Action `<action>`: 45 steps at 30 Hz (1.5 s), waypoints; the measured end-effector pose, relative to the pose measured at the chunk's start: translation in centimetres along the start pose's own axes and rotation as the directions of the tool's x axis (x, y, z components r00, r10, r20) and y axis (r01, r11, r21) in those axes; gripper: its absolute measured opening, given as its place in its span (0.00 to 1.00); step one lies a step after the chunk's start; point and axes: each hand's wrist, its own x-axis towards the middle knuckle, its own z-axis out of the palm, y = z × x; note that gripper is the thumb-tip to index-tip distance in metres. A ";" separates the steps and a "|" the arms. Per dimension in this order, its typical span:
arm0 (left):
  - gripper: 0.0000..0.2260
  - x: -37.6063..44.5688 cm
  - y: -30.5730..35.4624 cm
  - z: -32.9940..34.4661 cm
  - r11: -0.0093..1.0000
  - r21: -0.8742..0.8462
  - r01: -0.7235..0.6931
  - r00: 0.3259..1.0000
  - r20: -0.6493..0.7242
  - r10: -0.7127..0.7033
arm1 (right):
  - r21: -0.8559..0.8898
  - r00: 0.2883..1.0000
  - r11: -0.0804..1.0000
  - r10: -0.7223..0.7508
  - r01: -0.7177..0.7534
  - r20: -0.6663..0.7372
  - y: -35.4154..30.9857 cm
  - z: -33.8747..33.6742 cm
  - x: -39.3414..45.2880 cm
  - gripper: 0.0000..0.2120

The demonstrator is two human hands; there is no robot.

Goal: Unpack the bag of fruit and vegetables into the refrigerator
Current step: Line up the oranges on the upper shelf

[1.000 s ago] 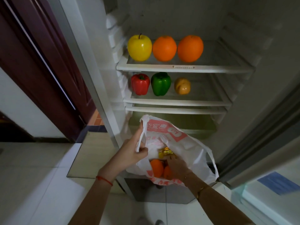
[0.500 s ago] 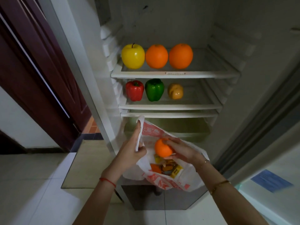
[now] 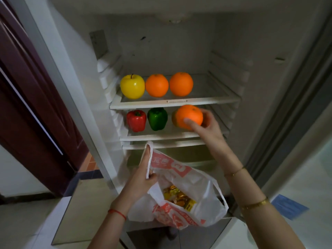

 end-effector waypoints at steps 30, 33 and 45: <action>0.46 0.6 -0.3 -0.2 1.000 0.030 0.001 0.997 -0.077 0.001 | -0.460 0.789 0.736 -0.604 0.497 -0.114 -0.2 -0.4 3.1 0.08; 0.46 -0.3 -0.5 -0.3 1.000 0.027 -0.016 0.997 -0.077 0.018 | -0.454 0.873 0.745 -0.411 0.488 0.264 4.1 0.9 0.3 0.09; 0.45 -4.4 -0.5 -0.8 0.998 0.057 0.008 1.000 -0.027 -0.007 | -0.788 0.694 0.544 0.449 0.288 0.563 21.9 6.3 -4.4 0.24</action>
